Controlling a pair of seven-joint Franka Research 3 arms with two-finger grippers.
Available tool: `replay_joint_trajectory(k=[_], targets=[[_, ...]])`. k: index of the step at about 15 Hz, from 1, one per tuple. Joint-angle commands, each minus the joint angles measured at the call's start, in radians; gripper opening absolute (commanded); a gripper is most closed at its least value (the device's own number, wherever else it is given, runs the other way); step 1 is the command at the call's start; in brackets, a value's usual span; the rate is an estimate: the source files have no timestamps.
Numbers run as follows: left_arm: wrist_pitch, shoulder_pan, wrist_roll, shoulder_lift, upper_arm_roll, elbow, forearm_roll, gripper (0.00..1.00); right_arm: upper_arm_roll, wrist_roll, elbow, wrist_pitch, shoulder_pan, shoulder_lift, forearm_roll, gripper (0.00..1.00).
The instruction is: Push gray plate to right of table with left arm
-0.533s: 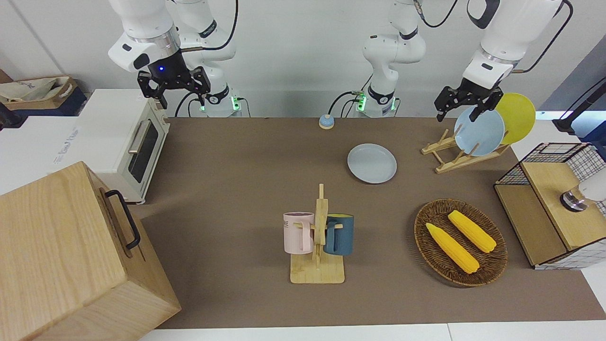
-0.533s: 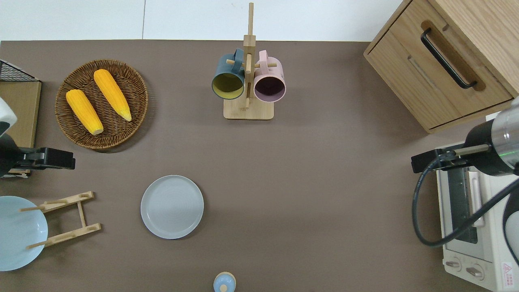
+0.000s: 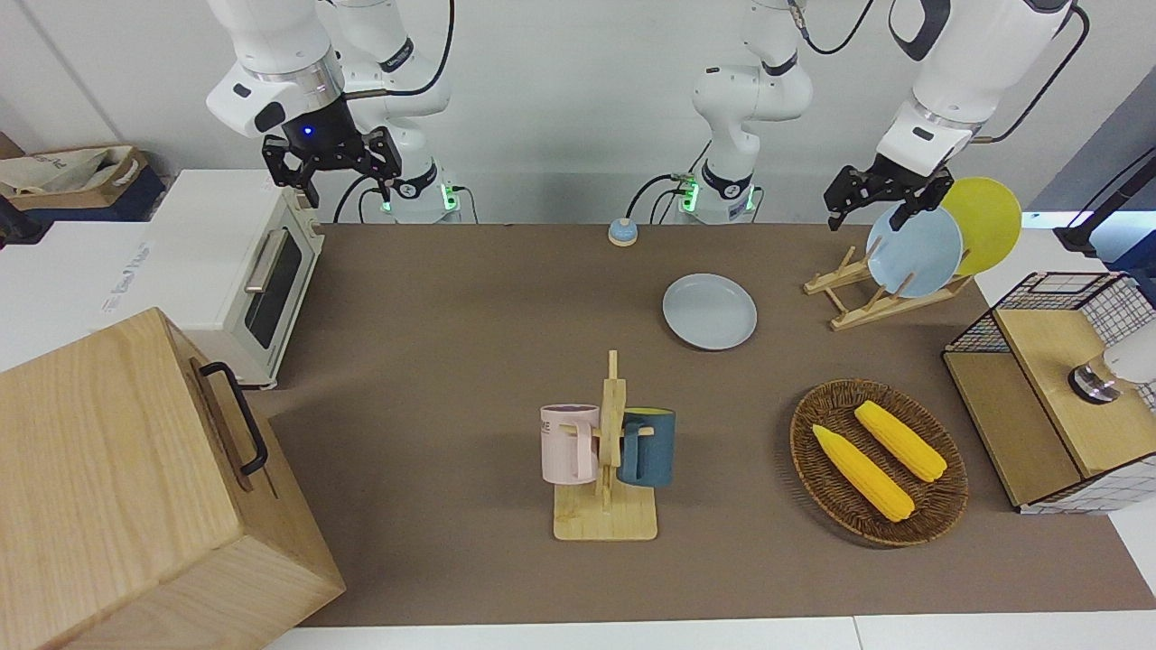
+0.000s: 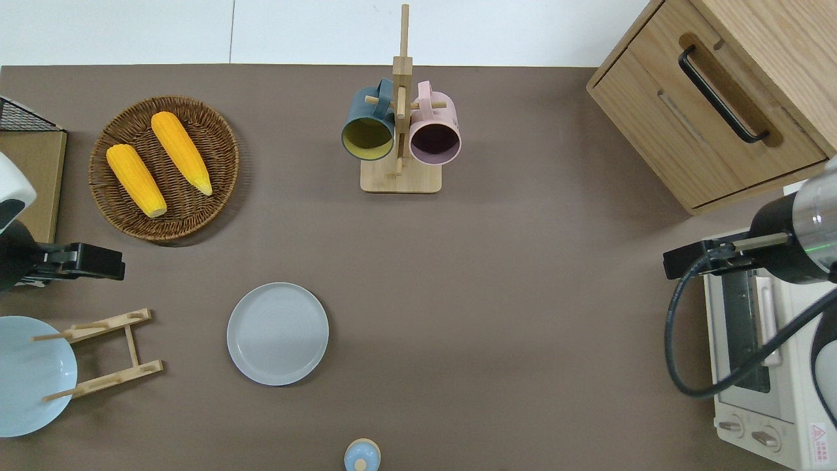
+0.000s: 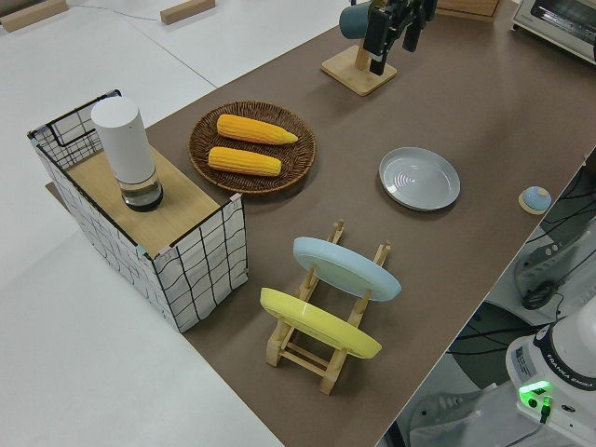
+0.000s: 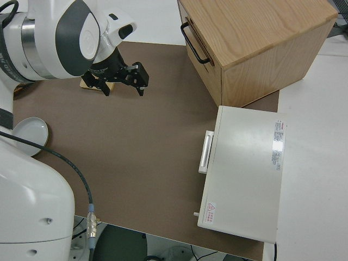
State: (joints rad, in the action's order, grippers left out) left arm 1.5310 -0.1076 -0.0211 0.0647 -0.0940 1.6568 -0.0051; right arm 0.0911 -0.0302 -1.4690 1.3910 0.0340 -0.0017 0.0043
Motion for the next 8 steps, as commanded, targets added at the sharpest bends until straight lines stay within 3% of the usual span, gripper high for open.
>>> replay_joint_trajectory(k=[1, 8], targets=[[-0.022, 0.002, 0.009, -0.003, 0.007, 0.000, 0.007, 0.99, 0.004, 0.001, -0.001, -0.012, -0.011, -0.008, 0.008, 0.983], [-0.020, 0.005, 0.029, 0.013, 0.008, 0.063, -0.010, 0.99, 0.006, 0.003, 0.001, -0.012, -0.011, -0.008, 0.008, 0.983]])
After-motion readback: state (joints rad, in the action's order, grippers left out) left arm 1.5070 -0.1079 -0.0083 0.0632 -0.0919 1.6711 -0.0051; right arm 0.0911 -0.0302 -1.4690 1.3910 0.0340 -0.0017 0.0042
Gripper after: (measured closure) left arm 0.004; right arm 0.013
